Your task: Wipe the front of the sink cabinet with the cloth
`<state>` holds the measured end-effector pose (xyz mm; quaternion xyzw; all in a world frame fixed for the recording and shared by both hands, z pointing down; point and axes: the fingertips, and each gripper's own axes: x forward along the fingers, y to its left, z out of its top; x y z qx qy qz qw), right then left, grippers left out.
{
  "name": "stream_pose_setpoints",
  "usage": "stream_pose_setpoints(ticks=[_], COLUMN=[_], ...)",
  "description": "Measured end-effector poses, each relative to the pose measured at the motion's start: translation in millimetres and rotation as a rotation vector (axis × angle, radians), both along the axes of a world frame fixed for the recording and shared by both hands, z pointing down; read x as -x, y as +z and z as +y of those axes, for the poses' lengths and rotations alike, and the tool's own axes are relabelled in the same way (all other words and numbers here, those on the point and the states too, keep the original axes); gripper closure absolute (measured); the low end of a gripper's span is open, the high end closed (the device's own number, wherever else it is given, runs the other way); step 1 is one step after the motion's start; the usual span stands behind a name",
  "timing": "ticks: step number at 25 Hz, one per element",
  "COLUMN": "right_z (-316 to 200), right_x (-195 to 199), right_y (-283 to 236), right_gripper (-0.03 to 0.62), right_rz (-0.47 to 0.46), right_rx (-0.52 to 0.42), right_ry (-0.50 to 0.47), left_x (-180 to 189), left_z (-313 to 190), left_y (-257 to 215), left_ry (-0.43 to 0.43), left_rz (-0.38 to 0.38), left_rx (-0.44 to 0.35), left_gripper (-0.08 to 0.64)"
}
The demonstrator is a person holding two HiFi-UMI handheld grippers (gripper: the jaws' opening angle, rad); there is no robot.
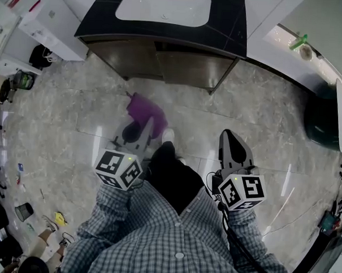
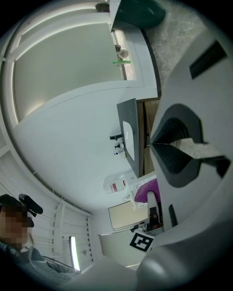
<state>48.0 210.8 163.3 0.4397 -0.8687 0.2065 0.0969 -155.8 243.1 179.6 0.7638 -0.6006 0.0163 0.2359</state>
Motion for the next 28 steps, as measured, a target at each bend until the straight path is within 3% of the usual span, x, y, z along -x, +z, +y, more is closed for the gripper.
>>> stream_pose_setpoints(ticks=[7, 28], right_z=[29.4, 15.5], right_x=[-0.1, 40.3], right_y=[-9.2, -26.9], right_gripper=[0.574, 0.575], right_rz=[0.001, 0.005], right_rx=[-0.009, -0.035], right_ry=[-0.018, -0.043], left_x=[-16.3, -34.4], left_z=[20.9, 0.0], left_y=[-15.7, -40.1], left_ry=[0.067, 0.255], left_rz=[-0.008, 0.025], left_rx=[-0.005, -0.04], left_gripper=[0.506, 0.506])
